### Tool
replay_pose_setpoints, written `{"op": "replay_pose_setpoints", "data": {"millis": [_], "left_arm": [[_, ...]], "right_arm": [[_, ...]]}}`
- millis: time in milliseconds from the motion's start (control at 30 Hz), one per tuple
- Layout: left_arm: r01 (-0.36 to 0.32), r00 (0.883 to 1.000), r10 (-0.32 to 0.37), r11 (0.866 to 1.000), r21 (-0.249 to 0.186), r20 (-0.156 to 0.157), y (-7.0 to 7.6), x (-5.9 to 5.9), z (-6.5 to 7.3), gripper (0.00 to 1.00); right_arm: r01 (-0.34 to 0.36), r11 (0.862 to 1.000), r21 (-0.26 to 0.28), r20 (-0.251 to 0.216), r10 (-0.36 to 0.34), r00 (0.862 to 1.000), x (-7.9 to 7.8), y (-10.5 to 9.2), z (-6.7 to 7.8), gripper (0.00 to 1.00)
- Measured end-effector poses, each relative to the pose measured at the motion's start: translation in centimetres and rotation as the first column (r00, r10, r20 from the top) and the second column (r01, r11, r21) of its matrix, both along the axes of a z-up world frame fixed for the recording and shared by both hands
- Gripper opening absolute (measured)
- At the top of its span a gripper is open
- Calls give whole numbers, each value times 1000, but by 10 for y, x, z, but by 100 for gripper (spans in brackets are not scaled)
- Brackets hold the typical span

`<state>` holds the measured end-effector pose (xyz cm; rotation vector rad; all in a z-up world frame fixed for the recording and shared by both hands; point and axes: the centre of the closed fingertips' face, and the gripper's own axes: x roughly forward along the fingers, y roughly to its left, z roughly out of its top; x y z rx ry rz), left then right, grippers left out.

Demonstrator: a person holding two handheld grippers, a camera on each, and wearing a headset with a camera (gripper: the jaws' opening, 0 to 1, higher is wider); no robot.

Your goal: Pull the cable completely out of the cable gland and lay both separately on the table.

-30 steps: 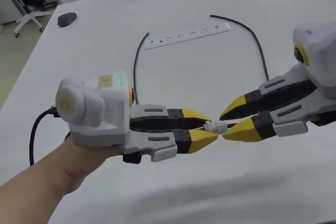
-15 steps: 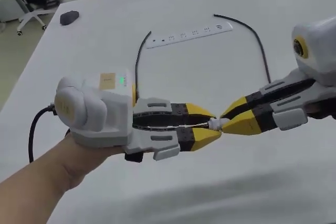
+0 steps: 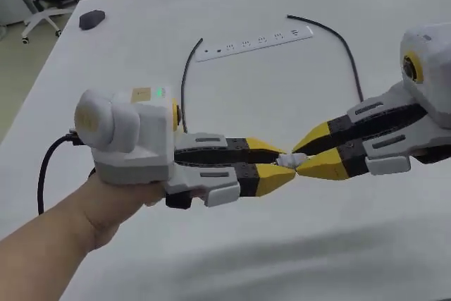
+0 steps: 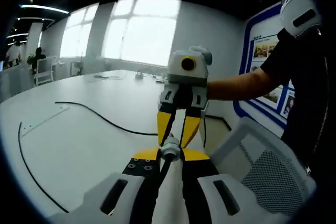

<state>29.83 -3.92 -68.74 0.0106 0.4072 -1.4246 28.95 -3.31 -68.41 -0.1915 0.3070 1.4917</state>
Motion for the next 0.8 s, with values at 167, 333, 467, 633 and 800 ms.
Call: {"op": "replay_pose_setpoints", "data": {"millis": [167,333,467,633,800], "left_arm": [[-2,1000,2,1000,-1,-28,-2,-2,-3,15],[7,1000,-7,1000,18,8,-3,-6,-9,15],[10,1000,-10,1000,28,13,0,-8,-11,15],[12,999,-13,1000,26,31,0,-9,-10,15],[15,999,-16,999,34,43,-1,-10,-10,15]], "right_arm": [[-29,999,-36,106,32,994,-5,1,-3,7],[-23,995,-94,35,27,999,-10,-1,-9,8],[-17,993,-114,4,17,1000,-10,-7,-12,7],[-10,992,-127,8,11,1000,-11,-10,-13,0],[-10,990,-139,23,13,1000,-13,-7,-13,0]]}}
